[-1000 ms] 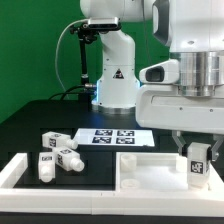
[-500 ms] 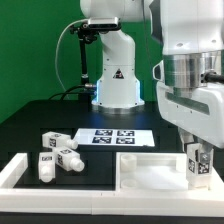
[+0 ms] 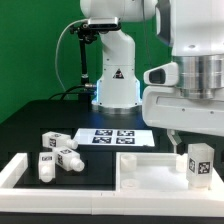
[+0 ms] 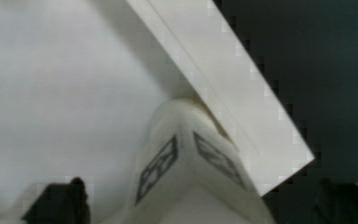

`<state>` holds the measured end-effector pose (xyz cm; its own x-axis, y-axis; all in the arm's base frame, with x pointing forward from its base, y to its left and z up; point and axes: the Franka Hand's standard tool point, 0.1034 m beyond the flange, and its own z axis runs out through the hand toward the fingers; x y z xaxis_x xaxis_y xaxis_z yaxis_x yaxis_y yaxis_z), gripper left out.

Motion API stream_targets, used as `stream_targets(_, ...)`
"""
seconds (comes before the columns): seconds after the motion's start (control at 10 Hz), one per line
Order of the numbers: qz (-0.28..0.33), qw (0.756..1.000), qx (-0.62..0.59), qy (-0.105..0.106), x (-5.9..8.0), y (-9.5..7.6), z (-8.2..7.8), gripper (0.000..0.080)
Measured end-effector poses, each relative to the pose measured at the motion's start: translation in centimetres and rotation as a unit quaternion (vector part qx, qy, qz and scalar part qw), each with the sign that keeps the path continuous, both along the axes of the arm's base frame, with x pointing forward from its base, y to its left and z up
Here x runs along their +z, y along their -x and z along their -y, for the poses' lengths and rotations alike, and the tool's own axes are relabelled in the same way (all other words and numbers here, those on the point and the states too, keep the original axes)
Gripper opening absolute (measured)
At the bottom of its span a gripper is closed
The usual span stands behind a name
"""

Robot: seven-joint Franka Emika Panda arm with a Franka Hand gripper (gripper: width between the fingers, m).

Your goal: Assemble one leg

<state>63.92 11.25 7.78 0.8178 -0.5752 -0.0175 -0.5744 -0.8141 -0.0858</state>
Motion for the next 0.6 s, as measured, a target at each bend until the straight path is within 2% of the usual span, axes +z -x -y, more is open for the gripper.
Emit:
stream_targets(0.2,0.006,0.996,0.089,0.01,-0.03,0.0,0.2,0.0648)
stream_targets(0.3,0.013,0.974,0.225,0.03,-0.05,0.03,0.25,0.0649)
stream_targets(0.5,0.018,0.93,0.366,0.04,-0.21,0.18,-0.43,0.0649)
stream_targets(0.6,0.017,0.941,0.337,0.037,-0.22,0.18,-0.41,0.0649)
